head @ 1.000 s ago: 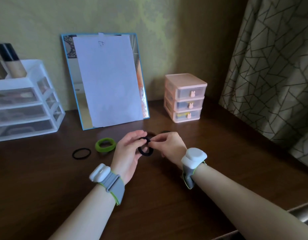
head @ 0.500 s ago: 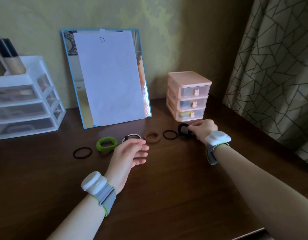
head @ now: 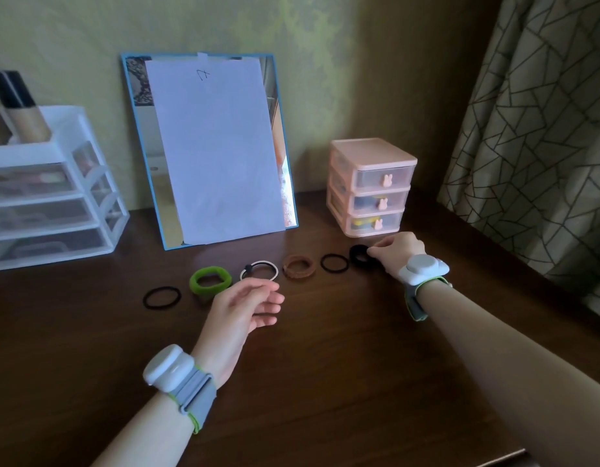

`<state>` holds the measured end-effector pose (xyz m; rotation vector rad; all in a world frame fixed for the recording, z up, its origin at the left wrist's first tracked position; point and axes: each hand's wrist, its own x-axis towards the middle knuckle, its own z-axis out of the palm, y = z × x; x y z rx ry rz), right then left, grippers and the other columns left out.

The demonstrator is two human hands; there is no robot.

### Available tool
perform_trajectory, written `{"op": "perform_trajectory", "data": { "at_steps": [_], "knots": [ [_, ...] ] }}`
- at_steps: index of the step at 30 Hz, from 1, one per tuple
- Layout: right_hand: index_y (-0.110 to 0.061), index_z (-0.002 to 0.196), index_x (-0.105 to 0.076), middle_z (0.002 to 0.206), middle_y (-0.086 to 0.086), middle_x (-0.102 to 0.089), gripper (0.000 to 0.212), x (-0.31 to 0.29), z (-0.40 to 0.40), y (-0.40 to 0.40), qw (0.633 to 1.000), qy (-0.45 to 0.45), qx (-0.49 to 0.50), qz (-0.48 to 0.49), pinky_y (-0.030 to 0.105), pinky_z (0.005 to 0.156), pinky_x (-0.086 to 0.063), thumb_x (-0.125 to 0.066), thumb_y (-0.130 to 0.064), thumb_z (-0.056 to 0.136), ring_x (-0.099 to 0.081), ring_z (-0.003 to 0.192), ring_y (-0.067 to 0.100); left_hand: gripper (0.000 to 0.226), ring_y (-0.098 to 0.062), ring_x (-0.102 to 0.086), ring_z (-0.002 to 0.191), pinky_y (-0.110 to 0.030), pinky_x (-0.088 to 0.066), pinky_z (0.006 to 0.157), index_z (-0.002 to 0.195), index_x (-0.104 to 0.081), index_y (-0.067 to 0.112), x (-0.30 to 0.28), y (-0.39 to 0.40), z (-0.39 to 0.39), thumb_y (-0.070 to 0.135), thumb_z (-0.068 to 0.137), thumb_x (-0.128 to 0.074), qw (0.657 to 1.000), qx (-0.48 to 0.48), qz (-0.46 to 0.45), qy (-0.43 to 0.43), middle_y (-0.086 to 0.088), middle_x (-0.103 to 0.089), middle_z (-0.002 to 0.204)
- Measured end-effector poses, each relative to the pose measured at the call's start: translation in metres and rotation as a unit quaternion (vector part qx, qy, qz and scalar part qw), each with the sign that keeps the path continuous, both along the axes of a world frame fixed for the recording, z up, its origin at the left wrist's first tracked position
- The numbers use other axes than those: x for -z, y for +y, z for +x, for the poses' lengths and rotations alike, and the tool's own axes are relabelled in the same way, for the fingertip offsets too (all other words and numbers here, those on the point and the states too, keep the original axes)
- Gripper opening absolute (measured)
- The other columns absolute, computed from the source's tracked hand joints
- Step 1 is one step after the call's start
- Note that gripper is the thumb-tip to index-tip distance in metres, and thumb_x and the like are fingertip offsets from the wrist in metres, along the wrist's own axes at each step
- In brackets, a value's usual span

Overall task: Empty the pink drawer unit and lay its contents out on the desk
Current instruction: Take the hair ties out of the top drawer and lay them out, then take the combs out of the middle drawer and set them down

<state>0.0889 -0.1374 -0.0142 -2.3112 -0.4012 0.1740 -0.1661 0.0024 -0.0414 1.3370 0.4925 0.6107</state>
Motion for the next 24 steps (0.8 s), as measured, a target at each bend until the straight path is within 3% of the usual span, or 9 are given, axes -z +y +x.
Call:
{"op": "perform_trajectory", "data": {
  "at_steps": [7,14,19,24],
  "knots": [
    [-0.019,0.082,-0.077,0.085,0.007,-0.073,0.013,-0.003,-0.001,-0.002,1.000,0.008,-0.009,0.001,0.043,0.081,-0.059,-0.075,-0.031,0.079,-0.070,0.083,0.029,0.024,-0.020,-0.068,0.076,-0.028,-0.056,0.065,0.087,-0.074,0.009,0.000,0.000,-0.001,0.003,0.094,-0.052,1.000,-0.002,-0.013,-0.009,-0.013,-0.073,0.082],
    [-0.016,0.084,-0.074,0.075,0.009,-0.070,0.035,-0.005,-0.007,-0.011,1.000,0.004,-0.001,0.030,0.046,0.076,-0.060,-0.061,-0.048,0.086,-0.069,0.075,0.031,0.022,-0.020,-0.068,0.075,-0.028,-0.057,0.065,0.087,-0.074,0.008,-0.002,-0.001,0.000,0.004,0.094,-0.053,1.000,-0.004,-0.004,0.006,-0.013,-0.073,0.082],
    [-0.012,0.099,-0.072,0.089,0.014,-0.071,0.031,-0.008,-0.008,-0.019,0.999,0.019,0.008,0.047,0.047,0.080,-0.058,-0.057,-0.039,0.092,-0.069,0.083,0.033,0.015,-0.019,-0.068,0.075,-0.029,-0.057,0.062,0.088,-0.073,0.005,-0.015,-0.005,0.021,0.011,0.092,-0.060,0.998,0.010,0.035,0.044,-0.011,-0.073,0.081],
    [-0.013,0.091,-0.074,0.083,0.014,-0.071,0.034,-0.012,-0.003,-0.019,0.998,0.016,0.012,0.059,0.047,0.082,-0.058,-0.059,-0.043,0.089,-0.069,0.082,0.035,0.013,-0.014,-0.068,0.072,-0.026,-0.055,0.061,0.091,-0.071,0.007,-0.038,-0.004,0.073,0.016,0.091,-0.061,0.997,0.008,0.070,0.044,-0.007,-0.073,0.080]
  ]
}}
